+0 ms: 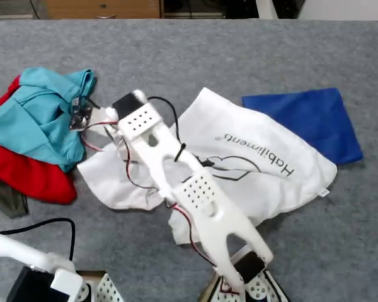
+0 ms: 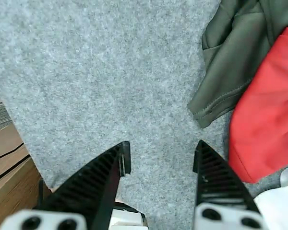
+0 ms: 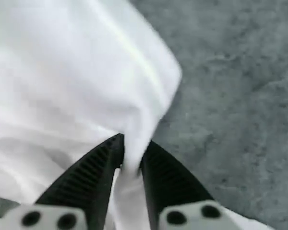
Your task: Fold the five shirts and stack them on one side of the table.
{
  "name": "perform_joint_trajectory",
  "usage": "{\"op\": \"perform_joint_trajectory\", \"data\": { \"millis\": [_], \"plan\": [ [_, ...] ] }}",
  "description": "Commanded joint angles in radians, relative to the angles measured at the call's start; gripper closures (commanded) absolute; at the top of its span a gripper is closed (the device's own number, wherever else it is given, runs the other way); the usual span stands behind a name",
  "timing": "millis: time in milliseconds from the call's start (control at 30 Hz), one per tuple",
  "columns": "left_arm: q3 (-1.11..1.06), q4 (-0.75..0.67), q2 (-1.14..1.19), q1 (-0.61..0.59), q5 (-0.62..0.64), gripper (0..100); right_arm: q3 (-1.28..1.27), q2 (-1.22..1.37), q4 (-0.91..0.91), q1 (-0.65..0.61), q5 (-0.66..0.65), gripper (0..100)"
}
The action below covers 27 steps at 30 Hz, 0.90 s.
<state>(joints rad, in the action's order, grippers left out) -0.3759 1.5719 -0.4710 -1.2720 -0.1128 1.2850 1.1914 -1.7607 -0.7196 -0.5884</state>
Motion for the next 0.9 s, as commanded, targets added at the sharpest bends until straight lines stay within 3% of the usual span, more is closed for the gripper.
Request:
{"op": "perform_joint_trajectory", "data": {
  "millis": [0, 200, 400, 567, 733, 867],
  "plan": [
    [0.043, 0.003, -0.004, 0.000, -0.006, 78, 0.137, -0.050, -0.028, 0.101, 0.074, 99.5],
    [0.043, 0.002, -0.004, 0.017, -0.006, 78, 0.148, -0.302, -0.026, 0.232, 0.115, 99.4],
    [-0.012, 0.003, -0.004, 0.203, -0.006, 78, 0.150, -0.527, 0.008, 0.384, 0.115, 99.4],
    [-0.032, 0.003, -0.004, 0.506, -0.002, 78, 0.150, -0.625, 0.041, 0.515, 0.107, 99.4],
    [-0.025, -0.008, 0.001, 0.916, 0.000, 78, 0.150, -0.659, 0.037, 0.602, 0.107, 99.4],
    [-0.071, -0.141, 0.008, 1.203, 0.038, 77, 0.133, -0.634, 0.043, 0.667, 0.110, 99.4]
  ]
}}
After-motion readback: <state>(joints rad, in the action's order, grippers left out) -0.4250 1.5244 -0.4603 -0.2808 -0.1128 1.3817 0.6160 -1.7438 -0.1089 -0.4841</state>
